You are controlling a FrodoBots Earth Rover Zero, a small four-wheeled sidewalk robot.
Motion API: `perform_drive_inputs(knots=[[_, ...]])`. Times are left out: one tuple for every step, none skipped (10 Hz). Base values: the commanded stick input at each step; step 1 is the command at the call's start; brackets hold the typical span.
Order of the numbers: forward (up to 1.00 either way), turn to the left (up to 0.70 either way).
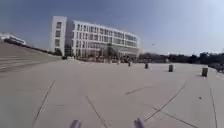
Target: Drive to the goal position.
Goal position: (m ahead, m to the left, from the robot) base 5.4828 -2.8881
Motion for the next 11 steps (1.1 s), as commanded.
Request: perform_drive_inputs(knots=[[0.70,-0.35],[0.70,-0.18],[0.70,0.00],[0.70,0.00],[0.70,0.00],[0.70,0.00],[0.70,0.00],[0.70,-0.07],[0.70,-0.27],[0.70,-0.35],[0.70,-0.35]])
